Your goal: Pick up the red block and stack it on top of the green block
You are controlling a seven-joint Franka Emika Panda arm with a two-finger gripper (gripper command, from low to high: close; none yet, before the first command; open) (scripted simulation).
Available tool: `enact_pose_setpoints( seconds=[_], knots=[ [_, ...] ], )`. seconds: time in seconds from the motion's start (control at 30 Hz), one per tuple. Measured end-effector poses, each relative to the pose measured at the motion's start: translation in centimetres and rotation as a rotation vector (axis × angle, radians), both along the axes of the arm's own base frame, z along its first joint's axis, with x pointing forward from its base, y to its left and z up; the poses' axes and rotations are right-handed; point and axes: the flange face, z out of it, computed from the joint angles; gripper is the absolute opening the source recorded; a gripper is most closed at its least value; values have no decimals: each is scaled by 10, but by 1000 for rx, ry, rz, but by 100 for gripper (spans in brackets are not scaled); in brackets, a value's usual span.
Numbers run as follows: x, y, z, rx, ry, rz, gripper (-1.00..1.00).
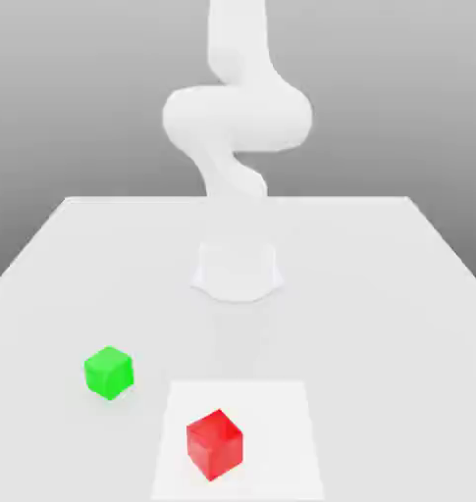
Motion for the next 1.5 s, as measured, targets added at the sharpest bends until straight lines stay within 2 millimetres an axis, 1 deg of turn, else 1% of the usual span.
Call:
enact_pose_setpoints(
  seconds=[0.1, 0.2, 0.3, 0.4, 0.47, 0.57, 0.63, 0.73, 0.8, 0.93, 0.97, 1.13, 1.17, 1.2, 1.27, 1.37, 1.4, 1.43, 1.47, 1.5],
  knots=[
    [37, -3, -57, -59, 99, 57, 0],
    [64, -7, -116, -108, 194, 118, 0],
    [83, -11, -176, -147, 289, 185, 0],
    [93, -16, -238, -176, 382, 257, 0],
    [95, -18, -279, -191, 443, 308, 0],
    [92, -22, -340, -204, 532, 388, 0],
    [85, -24, -380, -208, 590, 443, 0],
    [69, -26, -437, -205, 673, 531, 0],
    [64, -26, -466, -203, 696, 556, 0],
    [62, -26, -515, -202, 703, 564, 0],
    [62, -26, -522, -202, 703, 565, -100],
    [62, -26, -522, -201, 705, 565, -100],
    [61, -26, -525, -201, 705, 565, -100],
    [62, -26, -521, -201, 705, 565, -100],
    [63, -26, -502, -201, 705, 565, -100],
    [62, -26, -469, -201, 705, 565, -100],
    [55, -39, -460, -197, 708, 541, -100],
    [46, -58, -453, -189, 712, 506, -100],
    [32, -88, -448, -170, 718, 442, -100],
    [19, -106, -442, -159, 722, 406, -100]
  ],
)
